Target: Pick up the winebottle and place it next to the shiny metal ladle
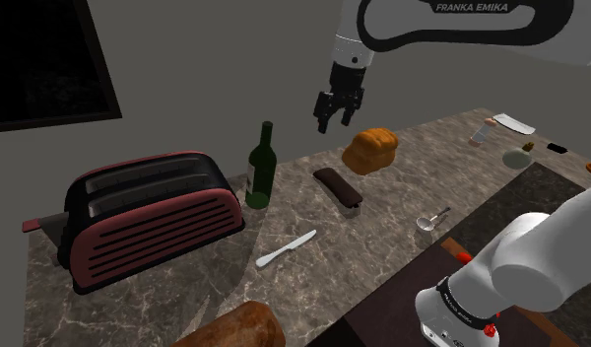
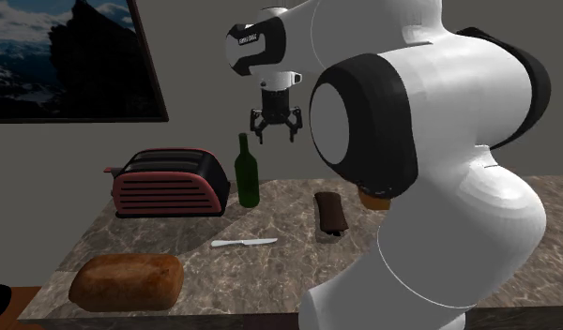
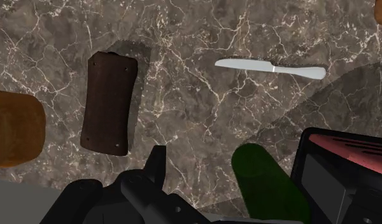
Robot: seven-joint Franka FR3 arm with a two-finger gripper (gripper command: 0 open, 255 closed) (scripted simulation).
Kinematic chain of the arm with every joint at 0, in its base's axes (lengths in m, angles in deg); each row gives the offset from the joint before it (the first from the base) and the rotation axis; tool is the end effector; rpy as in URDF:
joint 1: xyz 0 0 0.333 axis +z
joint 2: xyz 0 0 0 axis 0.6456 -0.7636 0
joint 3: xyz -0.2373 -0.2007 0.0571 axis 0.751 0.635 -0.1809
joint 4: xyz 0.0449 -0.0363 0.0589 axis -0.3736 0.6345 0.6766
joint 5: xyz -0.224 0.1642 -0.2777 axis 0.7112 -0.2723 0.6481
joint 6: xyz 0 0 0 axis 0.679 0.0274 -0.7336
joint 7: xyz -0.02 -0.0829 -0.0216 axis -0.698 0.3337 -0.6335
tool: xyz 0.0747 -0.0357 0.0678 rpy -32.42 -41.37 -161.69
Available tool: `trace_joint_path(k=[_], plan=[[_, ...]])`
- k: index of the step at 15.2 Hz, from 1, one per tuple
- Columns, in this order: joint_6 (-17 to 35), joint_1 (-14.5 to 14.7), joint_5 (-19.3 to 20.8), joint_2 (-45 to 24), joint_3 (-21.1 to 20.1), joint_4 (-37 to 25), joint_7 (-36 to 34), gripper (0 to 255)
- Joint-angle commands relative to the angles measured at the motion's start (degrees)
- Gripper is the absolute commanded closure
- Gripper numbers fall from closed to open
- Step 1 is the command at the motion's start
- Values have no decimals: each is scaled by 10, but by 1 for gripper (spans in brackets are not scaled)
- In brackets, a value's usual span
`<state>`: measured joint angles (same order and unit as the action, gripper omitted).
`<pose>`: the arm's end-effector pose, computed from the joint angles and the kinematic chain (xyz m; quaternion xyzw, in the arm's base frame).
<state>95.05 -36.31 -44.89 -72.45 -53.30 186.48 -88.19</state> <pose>0.4981 0.1288 0.5326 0.9989 0.0193 -0.0426 0.0026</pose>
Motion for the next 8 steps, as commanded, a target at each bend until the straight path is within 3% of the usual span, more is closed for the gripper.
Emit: trace_joint_path(k=[1, 8], plan=[[0, 5, 5, -45, -9, -42, -17, 0], [-37, 36, 35, -217, -30, -235, -75, 0]])
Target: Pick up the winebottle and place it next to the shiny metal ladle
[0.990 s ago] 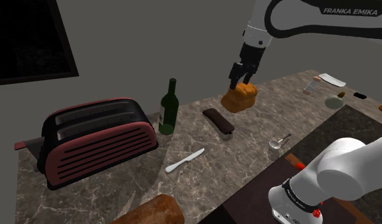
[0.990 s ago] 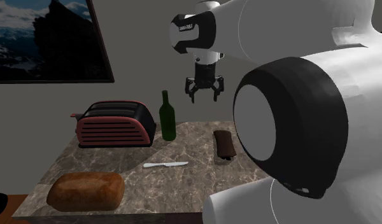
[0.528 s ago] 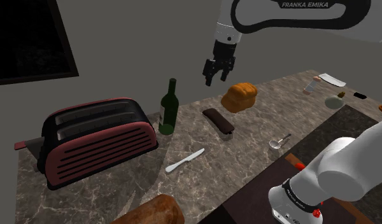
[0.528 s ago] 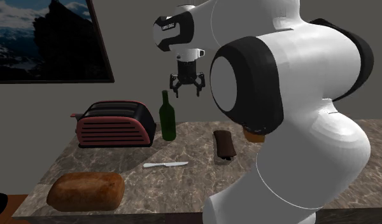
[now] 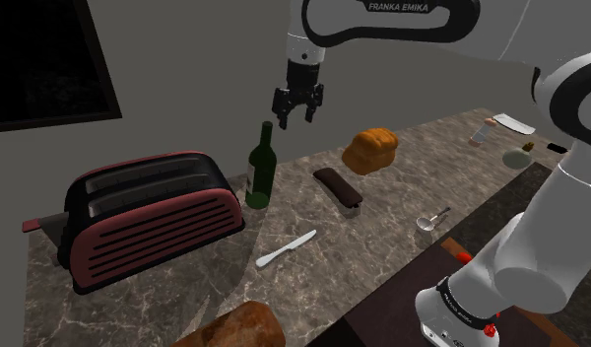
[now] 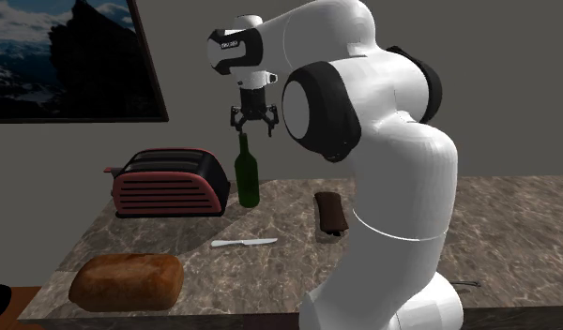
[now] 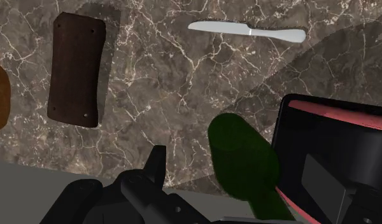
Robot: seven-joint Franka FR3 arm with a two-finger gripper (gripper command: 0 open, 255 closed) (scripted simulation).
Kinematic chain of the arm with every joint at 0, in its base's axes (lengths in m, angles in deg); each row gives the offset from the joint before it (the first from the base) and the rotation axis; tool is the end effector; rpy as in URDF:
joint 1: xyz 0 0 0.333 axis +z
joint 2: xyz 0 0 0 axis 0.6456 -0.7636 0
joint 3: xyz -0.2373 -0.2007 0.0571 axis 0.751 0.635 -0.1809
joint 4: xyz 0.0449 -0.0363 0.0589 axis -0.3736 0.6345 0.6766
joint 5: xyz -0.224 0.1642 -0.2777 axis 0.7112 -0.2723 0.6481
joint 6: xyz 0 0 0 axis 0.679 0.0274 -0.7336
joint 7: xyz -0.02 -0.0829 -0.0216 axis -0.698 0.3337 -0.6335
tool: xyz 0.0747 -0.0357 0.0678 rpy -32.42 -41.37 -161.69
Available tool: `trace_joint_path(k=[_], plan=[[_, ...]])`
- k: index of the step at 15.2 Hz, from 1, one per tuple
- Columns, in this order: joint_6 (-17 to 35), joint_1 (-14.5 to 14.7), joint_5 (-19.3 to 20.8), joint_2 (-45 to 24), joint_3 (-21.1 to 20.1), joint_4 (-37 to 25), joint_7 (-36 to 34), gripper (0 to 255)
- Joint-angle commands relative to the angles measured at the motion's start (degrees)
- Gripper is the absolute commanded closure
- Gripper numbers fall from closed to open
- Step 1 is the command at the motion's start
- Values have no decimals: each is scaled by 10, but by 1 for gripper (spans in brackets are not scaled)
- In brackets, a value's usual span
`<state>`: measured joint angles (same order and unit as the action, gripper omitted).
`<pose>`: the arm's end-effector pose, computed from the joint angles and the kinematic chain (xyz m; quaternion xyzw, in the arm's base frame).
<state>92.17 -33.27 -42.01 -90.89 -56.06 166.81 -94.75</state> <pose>0.5790 0.1930 0.5123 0.9983 0.0174 -0.0549 0.0038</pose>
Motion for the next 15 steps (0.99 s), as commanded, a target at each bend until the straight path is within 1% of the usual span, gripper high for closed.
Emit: trace_joint_path(k=[1, 5, 12, 15], plan=[[-18, 12, 11, -60, -4, -73, -17, 0], [-66, 41, 31, -172, -6, -225, -40, 0], [-4, 36, 28, -157, -6, -148, -40, 0], [1, 36, 28, -156, -6, -142, -40, 0]])
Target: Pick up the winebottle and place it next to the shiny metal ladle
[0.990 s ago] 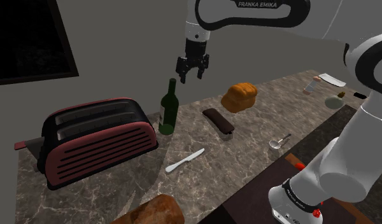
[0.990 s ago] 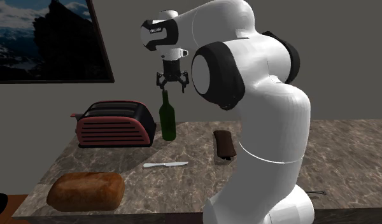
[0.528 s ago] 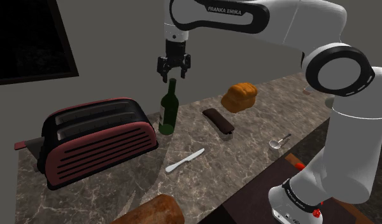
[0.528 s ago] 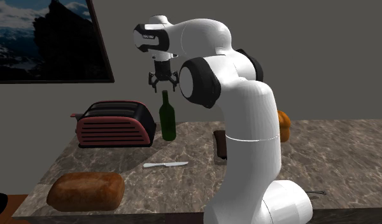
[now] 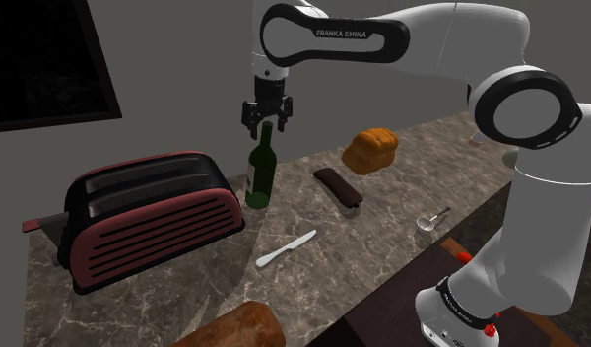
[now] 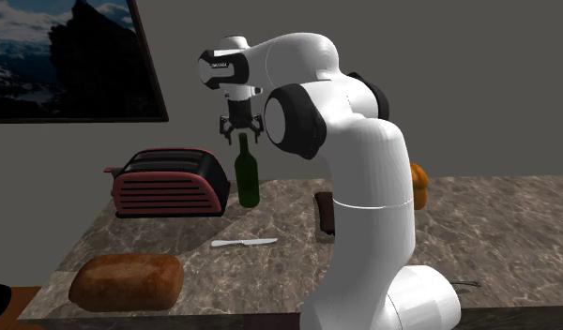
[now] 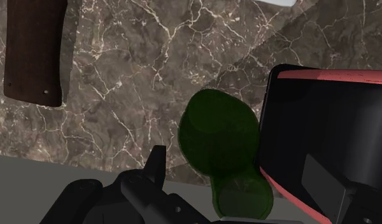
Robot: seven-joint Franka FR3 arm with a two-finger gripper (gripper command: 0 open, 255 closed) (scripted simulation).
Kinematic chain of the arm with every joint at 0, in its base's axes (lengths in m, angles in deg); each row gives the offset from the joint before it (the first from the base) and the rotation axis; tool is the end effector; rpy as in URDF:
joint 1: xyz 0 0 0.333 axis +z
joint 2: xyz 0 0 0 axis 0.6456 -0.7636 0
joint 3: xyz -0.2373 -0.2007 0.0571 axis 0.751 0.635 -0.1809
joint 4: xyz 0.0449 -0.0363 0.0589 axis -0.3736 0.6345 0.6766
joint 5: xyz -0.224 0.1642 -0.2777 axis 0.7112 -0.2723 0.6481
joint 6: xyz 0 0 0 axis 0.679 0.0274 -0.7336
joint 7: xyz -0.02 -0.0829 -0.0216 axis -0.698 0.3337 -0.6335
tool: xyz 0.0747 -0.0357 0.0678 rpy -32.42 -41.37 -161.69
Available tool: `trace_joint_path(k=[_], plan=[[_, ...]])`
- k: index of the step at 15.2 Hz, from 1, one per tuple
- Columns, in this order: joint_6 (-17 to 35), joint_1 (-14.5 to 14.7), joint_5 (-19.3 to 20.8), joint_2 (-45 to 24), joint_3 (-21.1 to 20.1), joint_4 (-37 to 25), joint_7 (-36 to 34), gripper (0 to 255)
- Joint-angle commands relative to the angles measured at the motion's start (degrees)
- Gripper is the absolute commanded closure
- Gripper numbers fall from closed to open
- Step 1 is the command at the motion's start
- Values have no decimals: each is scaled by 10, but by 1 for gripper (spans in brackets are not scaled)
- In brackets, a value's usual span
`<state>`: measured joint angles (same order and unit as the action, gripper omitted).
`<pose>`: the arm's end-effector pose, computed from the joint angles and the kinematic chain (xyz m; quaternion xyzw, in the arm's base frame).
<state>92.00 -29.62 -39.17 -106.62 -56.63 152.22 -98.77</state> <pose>0.6374 0.2414 0.4566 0.9978 0.0151 -0.0643 0.0046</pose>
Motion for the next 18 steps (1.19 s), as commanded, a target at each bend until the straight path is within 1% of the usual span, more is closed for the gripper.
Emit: trace_joint_path(k=[1, 5, 6, 15, 18], plan=[[3, -1, 0, 1, 0, 3, 0, 0], [3, -1, 0, 1, 0, 3, 0, 0], [3, -1, 0, 1, 0, 3, 0, 255], [3, -1, 0, 1, 0, 3, 0, 255], [-20, 1, 0, 1, 0, -20, 0, 255]])
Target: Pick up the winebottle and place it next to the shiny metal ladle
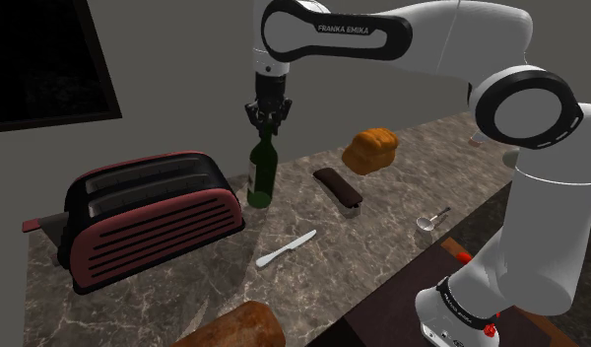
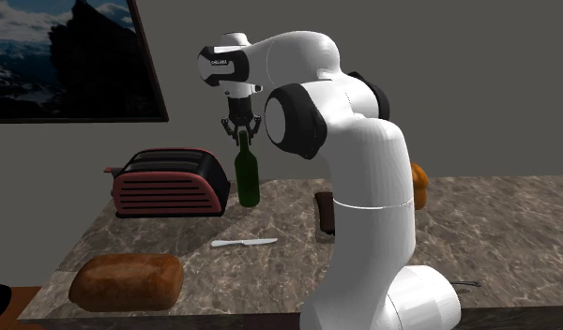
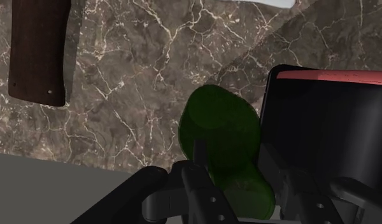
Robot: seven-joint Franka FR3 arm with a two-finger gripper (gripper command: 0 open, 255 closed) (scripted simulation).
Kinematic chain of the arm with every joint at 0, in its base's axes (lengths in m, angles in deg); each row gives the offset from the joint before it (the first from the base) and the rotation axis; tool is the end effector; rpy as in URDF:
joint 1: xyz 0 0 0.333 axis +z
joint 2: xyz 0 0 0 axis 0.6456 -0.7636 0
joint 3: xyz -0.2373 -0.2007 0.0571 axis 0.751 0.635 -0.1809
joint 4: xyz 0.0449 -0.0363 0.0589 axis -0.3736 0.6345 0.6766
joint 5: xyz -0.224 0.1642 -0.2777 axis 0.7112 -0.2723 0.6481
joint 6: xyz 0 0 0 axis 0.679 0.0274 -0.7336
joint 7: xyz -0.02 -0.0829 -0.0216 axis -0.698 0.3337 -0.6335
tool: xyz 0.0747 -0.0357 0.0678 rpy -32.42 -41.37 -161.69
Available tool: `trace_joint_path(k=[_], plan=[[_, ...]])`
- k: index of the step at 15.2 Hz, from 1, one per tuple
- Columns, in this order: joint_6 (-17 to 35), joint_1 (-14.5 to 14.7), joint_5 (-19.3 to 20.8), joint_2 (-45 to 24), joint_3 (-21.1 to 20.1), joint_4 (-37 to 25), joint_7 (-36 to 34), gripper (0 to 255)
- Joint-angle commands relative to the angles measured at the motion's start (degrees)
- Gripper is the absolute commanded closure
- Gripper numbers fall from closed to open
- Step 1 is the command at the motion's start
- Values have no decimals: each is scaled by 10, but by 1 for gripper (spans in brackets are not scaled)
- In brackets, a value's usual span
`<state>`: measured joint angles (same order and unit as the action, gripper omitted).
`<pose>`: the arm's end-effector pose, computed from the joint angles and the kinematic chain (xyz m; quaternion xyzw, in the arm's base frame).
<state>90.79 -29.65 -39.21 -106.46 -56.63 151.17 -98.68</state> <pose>0.6372 0.2401 0.4655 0.9978 0.0150 -0.0643 0.0046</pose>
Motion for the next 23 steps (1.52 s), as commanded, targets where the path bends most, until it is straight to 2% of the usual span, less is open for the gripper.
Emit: trace_joint_path(k=[1, 10, 18, 20, 23], plan=[[-16, 1, 0, -1, 0, -18, -1, 255], [-93, 8, 2, -14, -1, -107, -2, 255], [-172, 20, 8, -45, 0, -218, -3, 255], [-143, -7, -1, 7, 2, -137, 17, 255], [-113, -41, -12, 67, 9, -47, 51, 255]])
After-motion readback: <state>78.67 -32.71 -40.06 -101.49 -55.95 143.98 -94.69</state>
